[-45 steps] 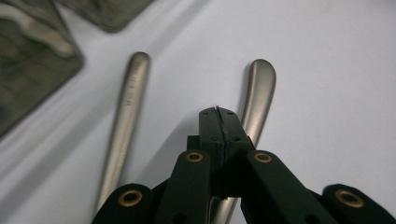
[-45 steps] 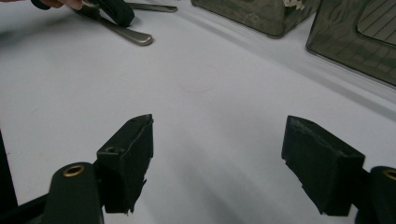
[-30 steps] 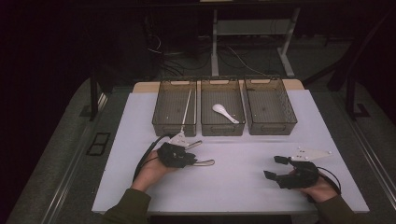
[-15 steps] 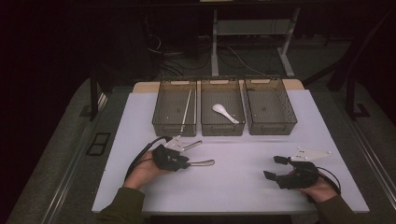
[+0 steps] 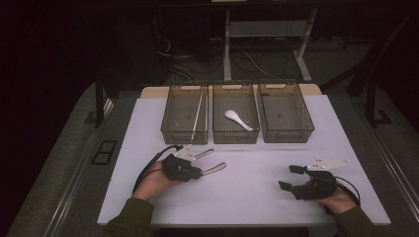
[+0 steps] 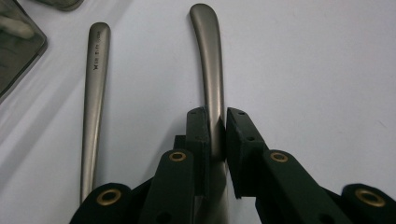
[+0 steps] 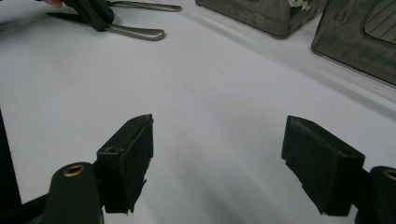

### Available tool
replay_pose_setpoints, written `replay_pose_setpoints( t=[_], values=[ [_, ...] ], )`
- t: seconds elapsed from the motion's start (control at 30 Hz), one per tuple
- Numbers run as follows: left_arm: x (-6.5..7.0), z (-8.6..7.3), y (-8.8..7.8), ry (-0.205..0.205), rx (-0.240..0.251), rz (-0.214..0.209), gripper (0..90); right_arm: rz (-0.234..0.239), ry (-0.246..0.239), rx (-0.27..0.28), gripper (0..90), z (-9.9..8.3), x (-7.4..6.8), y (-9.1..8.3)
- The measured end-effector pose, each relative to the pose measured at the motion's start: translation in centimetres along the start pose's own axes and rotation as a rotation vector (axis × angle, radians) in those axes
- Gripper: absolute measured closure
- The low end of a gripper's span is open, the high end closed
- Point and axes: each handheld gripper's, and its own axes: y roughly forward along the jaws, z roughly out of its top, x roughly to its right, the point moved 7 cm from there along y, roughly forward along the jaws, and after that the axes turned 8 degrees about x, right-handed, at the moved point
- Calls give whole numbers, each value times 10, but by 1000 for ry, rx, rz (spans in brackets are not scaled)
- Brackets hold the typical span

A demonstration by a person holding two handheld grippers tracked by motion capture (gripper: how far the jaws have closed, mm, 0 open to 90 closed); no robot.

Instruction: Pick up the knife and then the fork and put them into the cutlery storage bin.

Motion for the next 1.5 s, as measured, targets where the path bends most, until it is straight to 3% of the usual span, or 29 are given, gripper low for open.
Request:
replay_pose_setpoints(
  t=[0.23,0.4,0.5,0.73,0.93,1.17,1.23,1.27,1.3,1.33,1.5],
  values=[
    [3,5,1,2,-18,17,791,30,-4,-2,222,4,-3,-1],
    [10,16,0,20,-7,12,791,90,-51,-26,206,12,-12,0],
    [16,24,-1,42,0,-6,791,142,-83,-37,205,19,-19,2],
    [34,47,1,99,33,-51,790,206,-176,-81,221,36,-31,15],
    [50,66,6,139,62,-102,790,274,-222,-89,249,54,-41,28],
    [68,80,19,194,59,-149,790,360,-289,-125,348,66,-52,45],
    [71,83,21,219,48,-155,790,386,-310,-154,386,64,-57,50],
    [72,84,22,236,48,-162,790,393,-351,-168,404,63,-57,52],
    [74,86,23,234,54,-168,790,406,-345,-184,426,62,-60,54],
    [75,86,23,242,49,-171,790,415,-375,-198,438,60,-61,56],
    [77,91,22,281,47,-171,790,444,-434,-252,506,57,-70,64]
  ],
)
